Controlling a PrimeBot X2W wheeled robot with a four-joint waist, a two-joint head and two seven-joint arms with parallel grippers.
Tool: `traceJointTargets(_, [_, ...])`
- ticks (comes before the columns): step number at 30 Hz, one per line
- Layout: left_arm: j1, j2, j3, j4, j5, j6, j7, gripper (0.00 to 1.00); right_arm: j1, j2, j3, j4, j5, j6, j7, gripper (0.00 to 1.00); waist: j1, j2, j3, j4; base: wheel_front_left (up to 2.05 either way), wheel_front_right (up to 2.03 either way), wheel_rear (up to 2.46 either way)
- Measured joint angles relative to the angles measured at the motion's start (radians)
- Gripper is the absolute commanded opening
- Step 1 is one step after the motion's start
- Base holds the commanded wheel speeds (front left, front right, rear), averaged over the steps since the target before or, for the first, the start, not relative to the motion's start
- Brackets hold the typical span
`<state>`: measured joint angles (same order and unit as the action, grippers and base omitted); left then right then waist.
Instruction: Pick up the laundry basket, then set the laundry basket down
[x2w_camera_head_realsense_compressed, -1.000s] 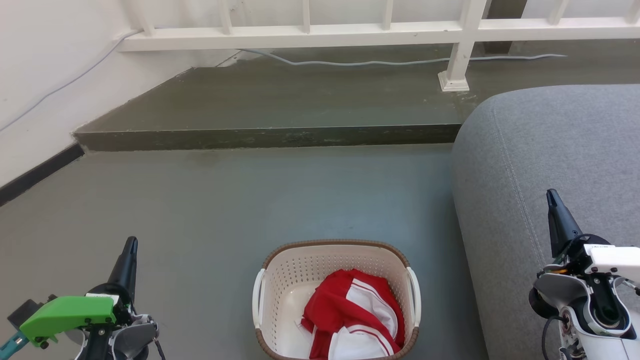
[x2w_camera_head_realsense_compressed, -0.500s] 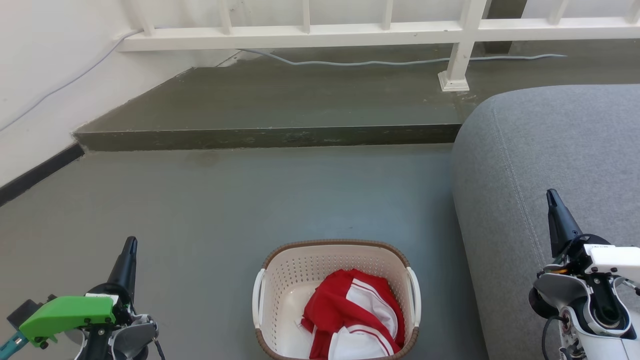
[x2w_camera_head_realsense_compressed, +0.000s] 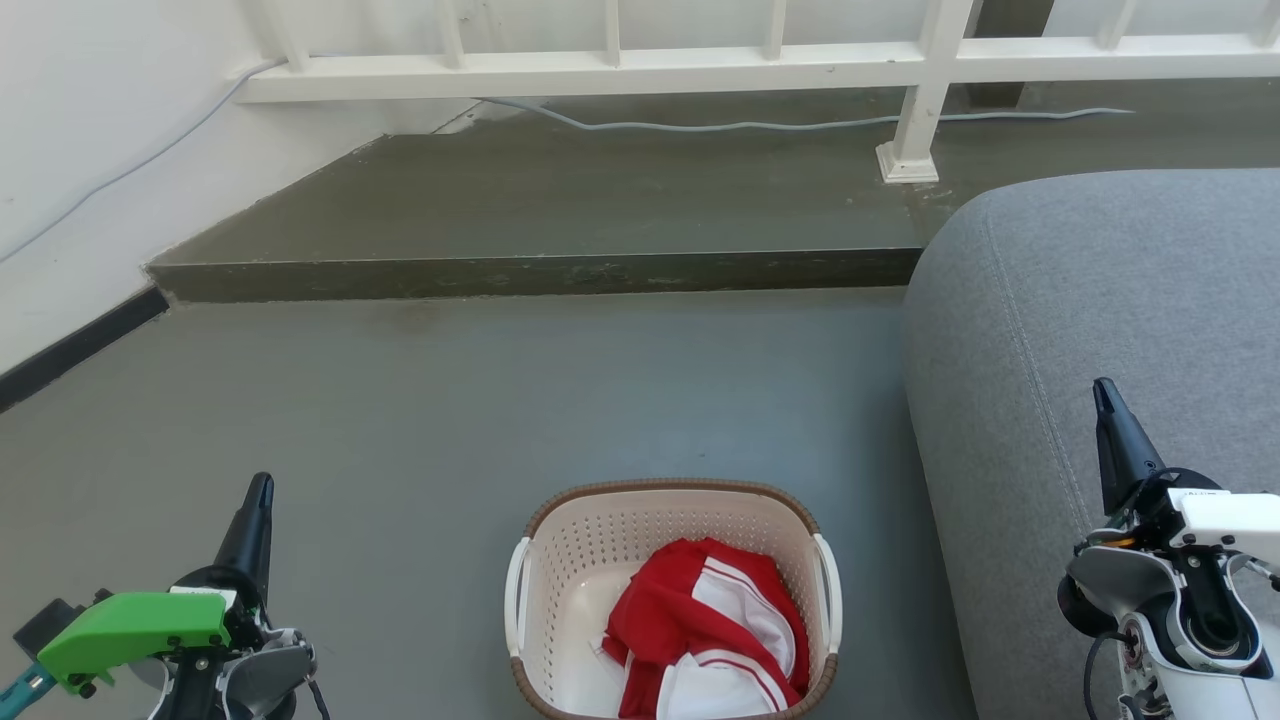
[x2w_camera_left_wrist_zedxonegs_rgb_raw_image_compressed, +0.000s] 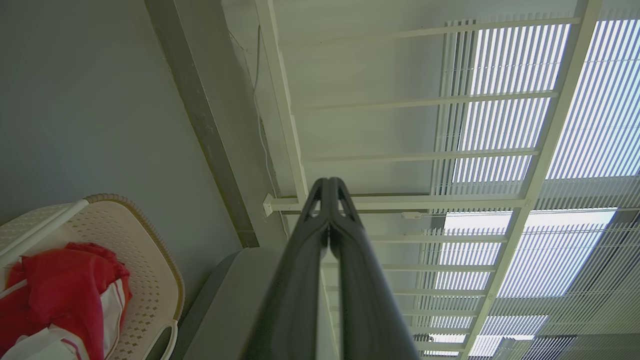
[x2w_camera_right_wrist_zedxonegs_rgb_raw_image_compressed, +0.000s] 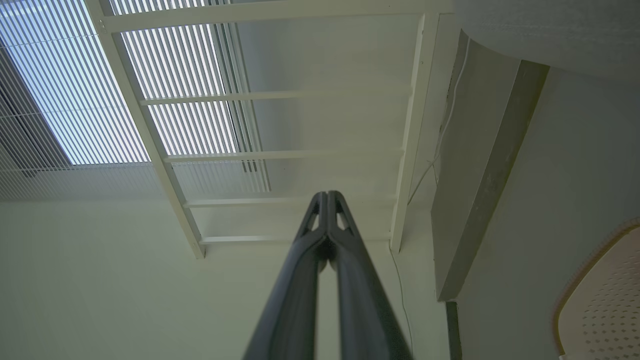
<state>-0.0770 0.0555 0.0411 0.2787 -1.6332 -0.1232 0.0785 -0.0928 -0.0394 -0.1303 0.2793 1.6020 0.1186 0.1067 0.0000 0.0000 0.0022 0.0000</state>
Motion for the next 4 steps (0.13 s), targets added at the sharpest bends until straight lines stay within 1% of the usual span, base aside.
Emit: traceJointTargets(4, [0.0, 0.0, 0.0, 0.0, 0.0, 0.0, 0.0, 0.0, 0.0, 0.0, 0.0, 0.0, 0.0, 0.0, 0.0, 0.0, 0.0, 0.0, 0.0, 0.0, 0.0, 0.0, 0.0])
